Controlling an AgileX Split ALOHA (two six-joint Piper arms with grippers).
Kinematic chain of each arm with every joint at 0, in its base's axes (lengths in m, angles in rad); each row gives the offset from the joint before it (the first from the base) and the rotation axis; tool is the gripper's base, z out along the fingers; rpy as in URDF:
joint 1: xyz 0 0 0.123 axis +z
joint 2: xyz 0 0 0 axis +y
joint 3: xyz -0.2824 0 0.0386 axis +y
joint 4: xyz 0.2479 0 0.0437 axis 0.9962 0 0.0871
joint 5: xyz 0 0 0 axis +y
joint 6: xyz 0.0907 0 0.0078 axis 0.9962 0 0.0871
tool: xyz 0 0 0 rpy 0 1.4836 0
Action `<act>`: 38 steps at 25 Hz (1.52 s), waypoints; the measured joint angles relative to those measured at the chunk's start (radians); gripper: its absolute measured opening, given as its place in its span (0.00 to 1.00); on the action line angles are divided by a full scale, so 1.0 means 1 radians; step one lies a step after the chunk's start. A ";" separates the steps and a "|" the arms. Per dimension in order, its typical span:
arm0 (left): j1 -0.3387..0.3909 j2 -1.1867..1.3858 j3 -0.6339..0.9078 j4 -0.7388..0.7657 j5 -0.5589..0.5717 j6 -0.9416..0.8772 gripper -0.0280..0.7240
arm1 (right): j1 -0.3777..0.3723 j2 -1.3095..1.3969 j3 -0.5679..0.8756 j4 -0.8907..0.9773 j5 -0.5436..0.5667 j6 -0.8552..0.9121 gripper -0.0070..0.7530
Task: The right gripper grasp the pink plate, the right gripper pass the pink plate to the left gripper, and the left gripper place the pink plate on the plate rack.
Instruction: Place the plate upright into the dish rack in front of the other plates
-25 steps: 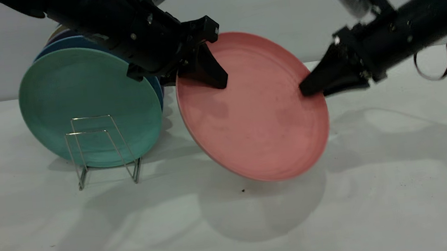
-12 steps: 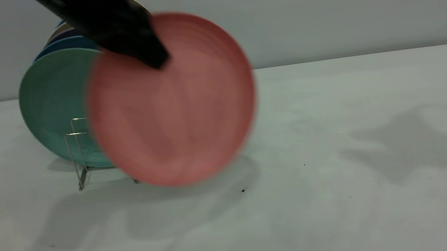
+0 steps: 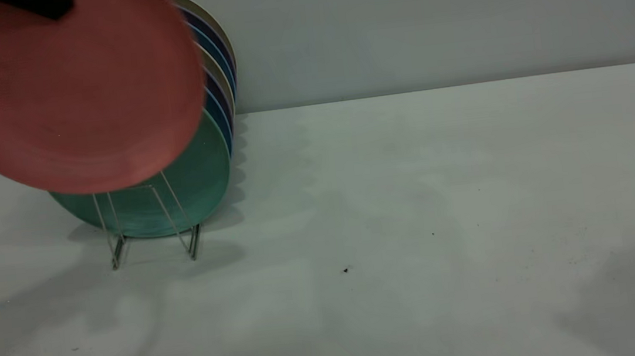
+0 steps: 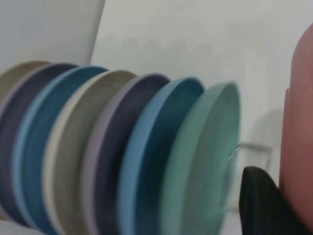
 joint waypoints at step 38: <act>0.006 0.080 0.042 -0.071 -0.144 0.349 0.20 | 0.000 -1.008 0.716 -0.445 -0.069 0.411 0.52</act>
